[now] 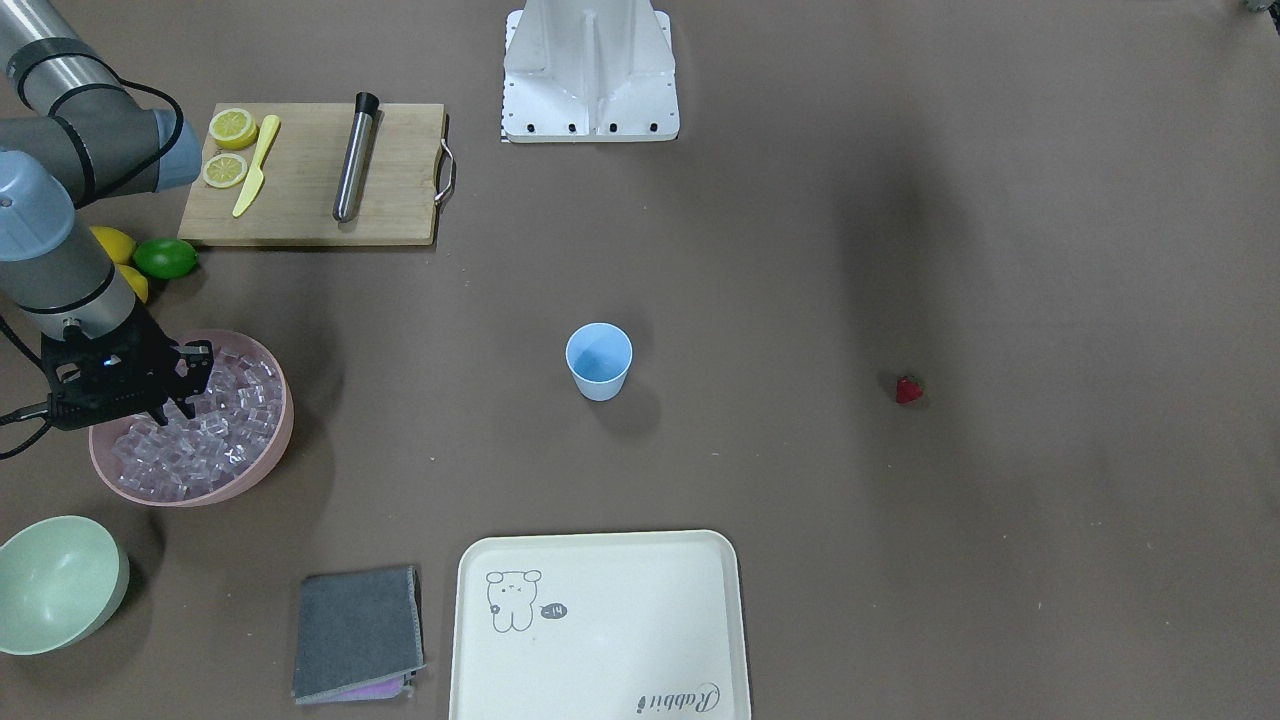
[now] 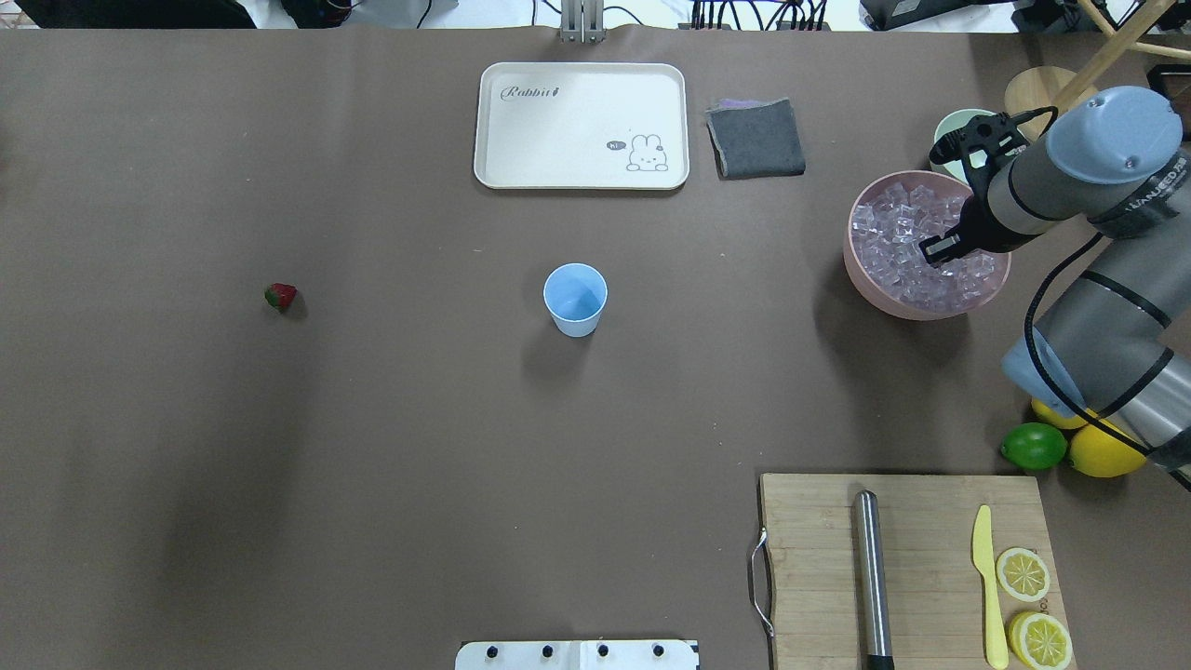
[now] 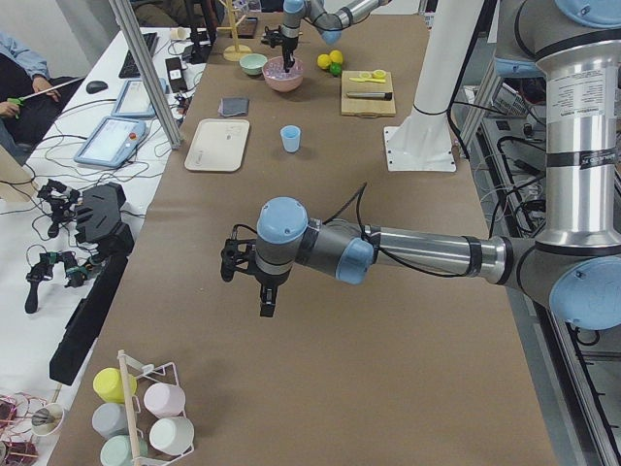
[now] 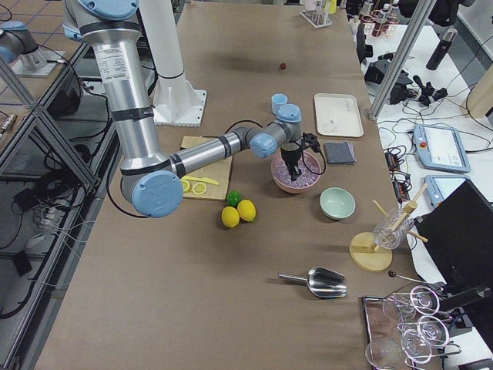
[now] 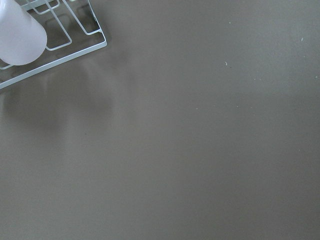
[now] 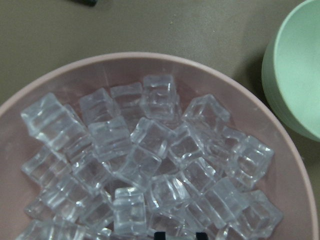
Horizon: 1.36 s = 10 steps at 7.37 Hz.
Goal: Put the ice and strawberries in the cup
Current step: 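Lower the right gripper into the ice and grasp an ice cube, then lift the ice cube and carry it over the light-blue cup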
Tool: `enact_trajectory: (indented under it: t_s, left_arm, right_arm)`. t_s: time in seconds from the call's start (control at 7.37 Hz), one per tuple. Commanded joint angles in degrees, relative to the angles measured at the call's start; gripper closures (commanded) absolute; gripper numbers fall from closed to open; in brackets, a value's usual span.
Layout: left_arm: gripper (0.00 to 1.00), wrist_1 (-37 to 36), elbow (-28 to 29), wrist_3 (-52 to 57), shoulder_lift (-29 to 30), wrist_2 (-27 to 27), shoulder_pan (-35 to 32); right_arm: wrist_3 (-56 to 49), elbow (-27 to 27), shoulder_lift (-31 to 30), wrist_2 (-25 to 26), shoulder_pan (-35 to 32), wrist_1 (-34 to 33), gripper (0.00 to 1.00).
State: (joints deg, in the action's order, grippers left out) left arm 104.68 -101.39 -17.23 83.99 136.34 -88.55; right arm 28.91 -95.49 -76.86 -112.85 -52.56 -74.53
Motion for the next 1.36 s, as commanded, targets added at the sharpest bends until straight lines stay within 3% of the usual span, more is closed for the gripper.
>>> enact_trajectory:
  t_s: [0.0,0.14,0.41,0.68,0.95,1.22]
  left_arm:
    - [0.02,0.00,-0.12,0.00,0.04,-0.02,-0.04]
    - [0.02,0.00,-0.29,0.00,0.04,-0.02,-0.05]
    - [0.02,0.00,-0.38,0.00,0.04,0.07,0.04]
    - [0.02,0.09,-0.47,0.00,0.04,0.07,-0.04]
    - [0.02,0.18,-0.47,0.00,0.13,0.07,0.04]
    - [0.02,0.09,-0.47,0.09,0.48,0.07,0.04]
  right_arm:
    - [-0.08,-0.31,0.04,-0.08,-0.09,-0.09,0.93]
    - [-0.16,-0.84,0.30,-0.61,-0.78,-0.09,0.99]
    - [-0.25,-0.67,3.36,-2.88,-4.02,-2.54,1.00]
    - [0.53,-0.75,13.09,-4.92,-4.83,-13.40,1.00]
    - [4.91,-0.93,18.39,-6.49,-4.40,-16.96,1.00]
    - [15.69,0.03,24.18,-5.63,0.76,-17.50,1.00]
